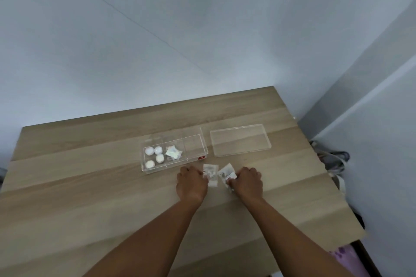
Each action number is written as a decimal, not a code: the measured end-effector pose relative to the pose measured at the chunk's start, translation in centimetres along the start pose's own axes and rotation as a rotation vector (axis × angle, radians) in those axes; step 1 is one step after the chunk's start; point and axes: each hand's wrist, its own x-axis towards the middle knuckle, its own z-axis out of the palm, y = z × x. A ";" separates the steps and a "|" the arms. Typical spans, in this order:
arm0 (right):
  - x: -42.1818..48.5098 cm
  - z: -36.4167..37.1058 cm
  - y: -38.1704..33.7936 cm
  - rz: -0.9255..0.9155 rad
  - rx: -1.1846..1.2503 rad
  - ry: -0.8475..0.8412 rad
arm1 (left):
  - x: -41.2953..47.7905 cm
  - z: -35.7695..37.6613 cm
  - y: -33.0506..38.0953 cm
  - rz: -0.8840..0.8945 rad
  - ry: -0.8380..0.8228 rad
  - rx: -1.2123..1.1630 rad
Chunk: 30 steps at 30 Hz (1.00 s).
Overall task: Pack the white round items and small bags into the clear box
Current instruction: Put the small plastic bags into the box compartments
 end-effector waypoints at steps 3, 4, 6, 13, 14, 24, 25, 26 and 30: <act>-0.1 0.0 0.7 -0.029 0.041 -0.028 | -0.1 -0.2 0.0 0.030 -0.028 -0.033; -0.1 -0.1 1.0 -0.028 0.077 -0.036 | -0.2 -0.2 0.0 0.041 -0.040 -0.045; -0.2 -0.2 1.3 -0.012 0.154 -0.047 | -0.3 -0.3 -0.2 0.059 -0.066 -0.070; 0.2 -1.2 1.7 0.014 0.257 -0.074 | -0.7 -1.2 -0.5 0.145 -0.104 -0.014; 0.3 -1.3 1.8 0.019 0.263 -0.074 | -0.7 -1.3 -0.5 0.161 -0.121 -0.010; 0.5 -2.3 2.2 0.023 0.345 -0.042 | -1.1 -0.5 -0.6 0.220 -0.165 0.058; 0.4 -2.3 2.2 0.024 0.346 -0.041 | -1.1 -0.3 -0.7 0.239 -0.165 0.083; 0.4 -2.2 2.2 0.025 0.347 -0.040 | -1.1 -0.3 -0.8 0.255 -0.159 0.109; 0.2 -2.2 2.2 0.018 0.348 -0.032 | -0.9 -0.6 -0.3 0.224 -0.147 0.117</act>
